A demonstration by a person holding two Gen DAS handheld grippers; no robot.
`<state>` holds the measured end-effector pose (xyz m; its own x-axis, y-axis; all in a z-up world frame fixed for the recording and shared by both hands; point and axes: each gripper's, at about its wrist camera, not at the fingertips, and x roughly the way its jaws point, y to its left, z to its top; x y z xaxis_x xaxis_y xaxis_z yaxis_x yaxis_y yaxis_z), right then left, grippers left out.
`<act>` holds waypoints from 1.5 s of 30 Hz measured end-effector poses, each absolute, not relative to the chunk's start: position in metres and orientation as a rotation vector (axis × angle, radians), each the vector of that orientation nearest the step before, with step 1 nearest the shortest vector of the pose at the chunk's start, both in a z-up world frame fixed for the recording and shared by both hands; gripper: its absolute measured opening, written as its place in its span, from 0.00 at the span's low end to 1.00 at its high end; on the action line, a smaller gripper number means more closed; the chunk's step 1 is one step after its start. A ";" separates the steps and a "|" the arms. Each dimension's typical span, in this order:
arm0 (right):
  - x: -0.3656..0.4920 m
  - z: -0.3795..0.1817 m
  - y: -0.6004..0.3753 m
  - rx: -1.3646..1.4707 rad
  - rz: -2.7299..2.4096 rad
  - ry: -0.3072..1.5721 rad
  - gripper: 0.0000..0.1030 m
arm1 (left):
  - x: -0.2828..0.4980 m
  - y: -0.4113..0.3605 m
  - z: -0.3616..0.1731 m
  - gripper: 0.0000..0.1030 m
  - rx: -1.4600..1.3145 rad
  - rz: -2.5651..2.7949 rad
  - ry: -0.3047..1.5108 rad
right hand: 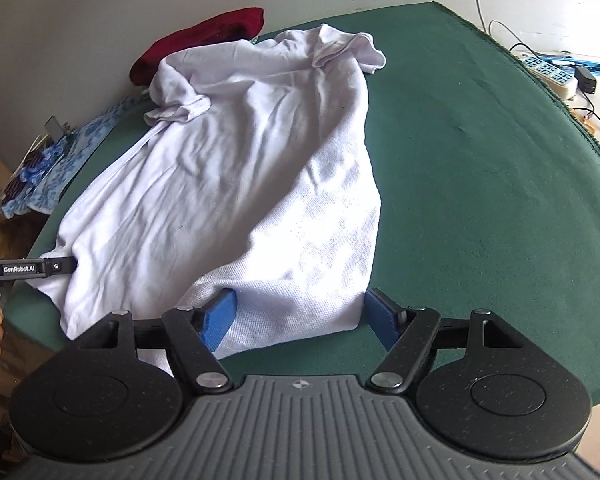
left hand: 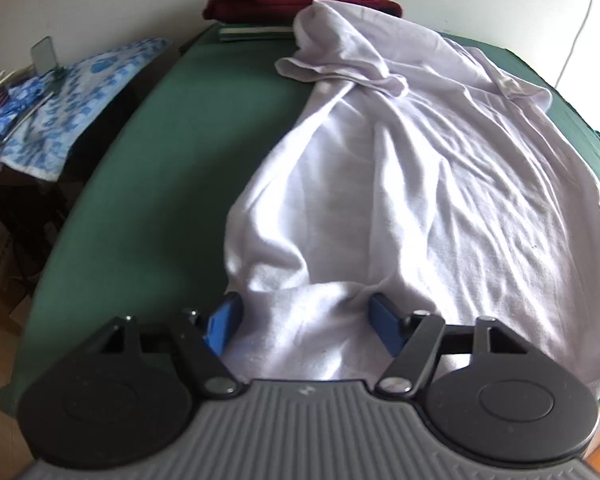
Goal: Fold clothes
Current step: 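Lay the T-shirt flat on the bed and open both grippers, then pinch the T-shirt hem with the left gripper while the right gripper pinches it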
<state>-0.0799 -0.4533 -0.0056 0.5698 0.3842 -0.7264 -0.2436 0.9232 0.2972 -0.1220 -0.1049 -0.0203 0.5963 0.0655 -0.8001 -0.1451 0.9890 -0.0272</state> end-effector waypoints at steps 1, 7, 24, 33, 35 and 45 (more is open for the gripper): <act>-0.081 -0.006 -0.452 0.178 0.360 0.883 0.77 | -0.122 -0.104 -0.021 0.80 -0.098 0.111 0.926; -0.094 -0.012 -0.436 0.203 0.247 0.800 0.86 | -0.129 -0.102 -0.022 0.82 -0.028 0.050 0.921; -0.105 -0.018 -0.421 0.145 0.160 0.705 0.50 | -0.124 -0.076 -0.010 0.26 -0.070 0.028 0.845; -0.091 0.046 -0.469 0.314 0.221 0.558 0.11 | -0.167 -0.072 0.071 0.00 -0.154 0.088 0.623; -0.100 0.084 -0.490 0.324 0.250 0.451 0.08 | -0.192 -0.071 0.105 0.00 -0.161 0.082 0.547; -0.124 0.050 -0.546 0.184 0.262 0.663 0.19 | -0.240 -0.099 0.040 0.00 -0.200 0.208 0.785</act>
<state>-0.1242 -0.5457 0.0499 0.7570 0.2977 -0.5817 -0.1809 0.9509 0.2512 -0.2397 -0.0993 0.0397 0.6888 0.1109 -0.7164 -0.2589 0.9607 -0.1003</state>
